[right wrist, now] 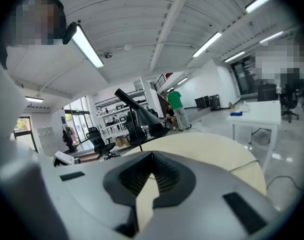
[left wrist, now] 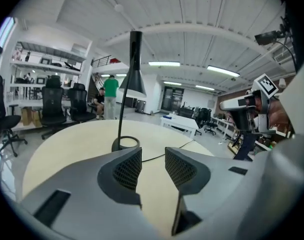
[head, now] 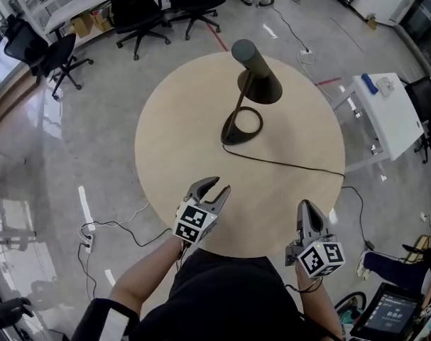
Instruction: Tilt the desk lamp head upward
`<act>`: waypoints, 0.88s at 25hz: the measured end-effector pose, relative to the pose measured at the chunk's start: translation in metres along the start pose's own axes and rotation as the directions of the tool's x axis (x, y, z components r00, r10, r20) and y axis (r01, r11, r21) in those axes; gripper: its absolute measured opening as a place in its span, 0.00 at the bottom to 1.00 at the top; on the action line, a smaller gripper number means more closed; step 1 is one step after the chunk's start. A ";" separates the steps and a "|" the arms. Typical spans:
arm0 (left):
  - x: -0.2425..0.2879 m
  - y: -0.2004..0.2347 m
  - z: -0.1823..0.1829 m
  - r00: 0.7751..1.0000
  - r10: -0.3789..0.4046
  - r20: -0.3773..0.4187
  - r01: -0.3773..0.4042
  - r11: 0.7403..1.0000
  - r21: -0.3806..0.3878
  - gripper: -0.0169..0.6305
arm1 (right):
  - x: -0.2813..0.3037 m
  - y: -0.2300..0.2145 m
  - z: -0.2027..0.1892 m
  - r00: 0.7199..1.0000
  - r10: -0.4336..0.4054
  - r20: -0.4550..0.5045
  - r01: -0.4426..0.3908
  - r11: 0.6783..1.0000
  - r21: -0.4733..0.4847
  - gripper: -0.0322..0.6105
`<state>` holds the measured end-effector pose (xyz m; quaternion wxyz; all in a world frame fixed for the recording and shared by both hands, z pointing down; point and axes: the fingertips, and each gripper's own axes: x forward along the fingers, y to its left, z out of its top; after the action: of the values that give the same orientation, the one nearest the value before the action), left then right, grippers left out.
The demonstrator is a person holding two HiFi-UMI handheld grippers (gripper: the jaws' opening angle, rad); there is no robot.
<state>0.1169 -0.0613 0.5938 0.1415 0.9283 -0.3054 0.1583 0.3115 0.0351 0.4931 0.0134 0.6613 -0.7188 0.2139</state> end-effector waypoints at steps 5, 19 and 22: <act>0.018 0.020 0.013 0.995 0.099 0.000 -0.098 0.994 0.051 0.26 | 0.048 -0.003 0.034 0.994 0.111 0.008 -0.110 0.990 -0.089 0.05; 0.088 0.071 0.004 0.967 0.226 -0.113 -0.208 0.965 0.158 0.26 | 0.158 -0.016 0.089 0.962 0.271 0.041 -0.270 0.962 -0.041 0.10; 0.113 0.082 -0.001 0.961 0.233 -0.150 -0.208 0.965 0.161 0.26 | 0.185 -0.015 0.093 0.934 0.355 0.049 -0.357 0.932 0.067 0.22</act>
<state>0.1530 -0.1837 0.6511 0.0808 0.8795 -0.3818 0.2723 0.3274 -0.1703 0.4688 -0.0631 0.5240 -0.8183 0.2275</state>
